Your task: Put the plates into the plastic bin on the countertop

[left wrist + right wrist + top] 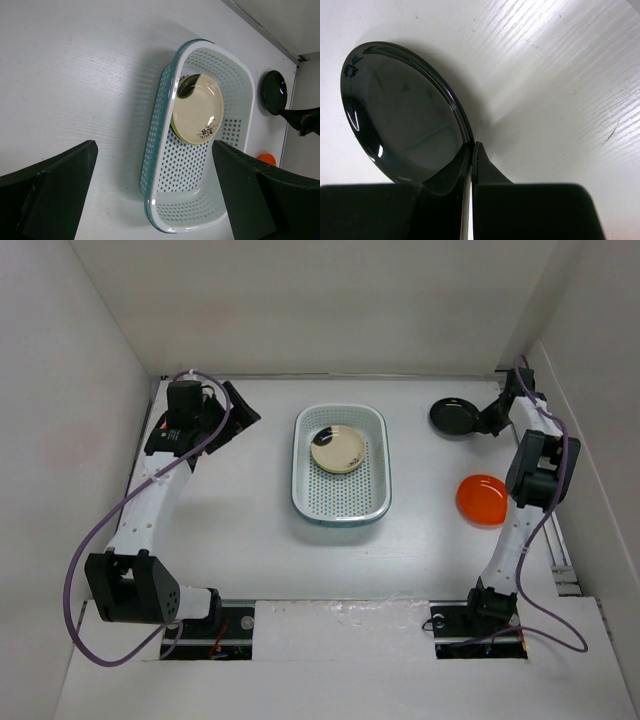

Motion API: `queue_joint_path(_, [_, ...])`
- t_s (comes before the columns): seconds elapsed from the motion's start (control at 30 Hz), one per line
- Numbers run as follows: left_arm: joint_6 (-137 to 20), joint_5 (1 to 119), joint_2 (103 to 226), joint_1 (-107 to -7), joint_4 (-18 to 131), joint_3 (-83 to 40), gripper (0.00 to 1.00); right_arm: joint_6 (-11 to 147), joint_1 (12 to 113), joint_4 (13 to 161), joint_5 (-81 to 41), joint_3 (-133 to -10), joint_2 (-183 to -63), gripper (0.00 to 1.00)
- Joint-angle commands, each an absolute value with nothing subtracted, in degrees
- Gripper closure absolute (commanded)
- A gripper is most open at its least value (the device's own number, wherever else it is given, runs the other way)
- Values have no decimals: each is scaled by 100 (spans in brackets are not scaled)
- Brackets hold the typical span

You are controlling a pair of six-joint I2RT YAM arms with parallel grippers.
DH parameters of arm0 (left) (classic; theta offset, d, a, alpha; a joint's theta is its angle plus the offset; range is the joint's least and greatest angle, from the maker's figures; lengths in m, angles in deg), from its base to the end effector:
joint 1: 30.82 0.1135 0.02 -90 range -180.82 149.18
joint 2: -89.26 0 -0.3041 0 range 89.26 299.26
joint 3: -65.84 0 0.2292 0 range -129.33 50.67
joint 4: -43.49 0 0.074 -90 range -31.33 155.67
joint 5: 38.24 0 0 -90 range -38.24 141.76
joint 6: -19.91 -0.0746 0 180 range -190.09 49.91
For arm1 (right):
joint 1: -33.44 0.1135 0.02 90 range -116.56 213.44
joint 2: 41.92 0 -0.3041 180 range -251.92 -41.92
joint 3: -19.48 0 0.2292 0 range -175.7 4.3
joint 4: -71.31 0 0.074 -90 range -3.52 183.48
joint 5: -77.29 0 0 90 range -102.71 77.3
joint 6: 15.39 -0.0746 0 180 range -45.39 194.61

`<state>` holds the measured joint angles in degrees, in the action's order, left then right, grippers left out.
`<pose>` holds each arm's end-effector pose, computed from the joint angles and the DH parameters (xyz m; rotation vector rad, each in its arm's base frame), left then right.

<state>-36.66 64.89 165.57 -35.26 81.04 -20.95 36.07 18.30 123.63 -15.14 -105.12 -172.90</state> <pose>0.3018 -0.0404 0.3839 -0.3800 2.0572 -0.6416 0.5070 -0.1339 0.1907 1.1636 2.3338 0.2023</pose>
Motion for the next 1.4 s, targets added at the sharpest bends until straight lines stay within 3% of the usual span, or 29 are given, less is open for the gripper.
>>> queue_joint_path(0.0, [-3765, 6409, 16414, -3530, 8064, -2088, 0, 3708, 1920, 12200, -1621, -10171, -16841, 100])
queue_joint_path(0.37, [-3528, 5845, 16581, -3196, 8064, -2017, 0, 2873, 2552, 10045, -2175, -8561, -14212, 100])
queue_joint_path(0.57, [-3291, 5528, 16704, -3029, 8125, -1965, 0, 3294, 3465, 10598, -2553, -8886, -14211, 100])
queue_joint_path(0.87, [-3010, 5642, 17231, -1941, 8037, -2193, 0, 3471, 5100, 10126, -2870, -8430, -14527, 100])
queue_joint_path(1.3, [-2843, 5064, 17574, -1860, 8029, -1789, 0, 3603, 5480, 9870, -2703, -8192, -15274, 100])
queue_joint_path(1.37, [-2843, 5062, 17626, -1799, 8090, -1789, 0, 3603, 5480, 9870, -2642, -8261, -15275, 95])
